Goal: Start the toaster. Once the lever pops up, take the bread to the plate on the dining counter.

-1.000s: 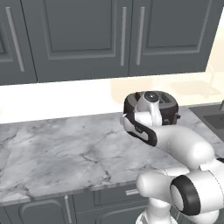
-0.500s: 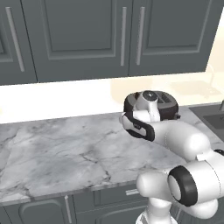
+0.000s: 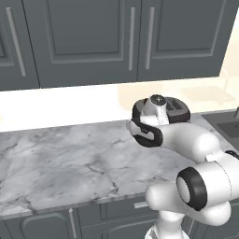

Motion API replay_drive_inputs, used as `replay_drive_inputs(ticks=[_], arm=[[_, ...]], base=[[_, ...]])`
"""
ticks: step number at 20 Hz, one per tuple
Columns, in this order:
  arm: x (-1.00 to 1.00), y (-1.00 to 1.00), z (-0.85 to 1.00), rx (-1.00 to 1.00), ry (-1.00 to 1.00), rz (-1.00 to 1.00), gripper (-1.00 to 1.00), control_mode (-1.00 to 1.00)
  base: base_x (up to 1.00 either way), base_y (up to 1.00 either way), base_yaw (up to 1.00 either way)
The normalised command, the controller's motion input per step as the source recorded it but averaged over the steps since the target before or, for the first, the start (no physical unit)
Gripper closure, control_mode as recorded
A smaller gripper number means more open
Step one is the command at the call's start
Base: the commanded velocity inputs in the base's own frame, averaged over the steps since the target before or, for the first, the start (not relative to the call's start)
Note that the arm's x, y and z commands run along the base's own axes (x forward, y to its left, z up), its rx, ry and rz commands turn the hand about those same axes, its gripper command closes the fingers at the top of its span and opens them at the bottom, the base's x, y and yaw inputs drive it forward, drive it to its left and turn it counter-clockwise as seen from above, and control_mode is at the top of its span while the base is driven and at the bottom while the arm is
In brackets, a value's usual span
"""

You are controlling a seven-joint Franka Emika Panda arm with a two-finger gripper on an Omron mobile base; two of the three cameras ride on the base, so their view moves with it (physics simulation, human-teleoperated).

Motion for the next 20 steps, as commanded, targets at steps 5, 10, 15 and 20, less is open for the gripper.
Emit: replay_drive_inputs(ticks=[5,10,15,20], arm=[[0.0,0.0,-0.01,0.0,0.0,0.0,-1.0,-1.0],[0.0,0.0,-0.1,0.0,0.0,0.0,-1.0,-1.0],[0.0,0.0,-0.16,0.0,0.0,0.0,-1.0,-1.0],[-0.01,0.0,-0.19,0.0,0.0,0.0,-1.0,-1.0]], base=[[0.0,0.0,0.0],[0.0,0.0,0.0],[0.0,0.0,0.0],[0.0,0.0,0.0]])
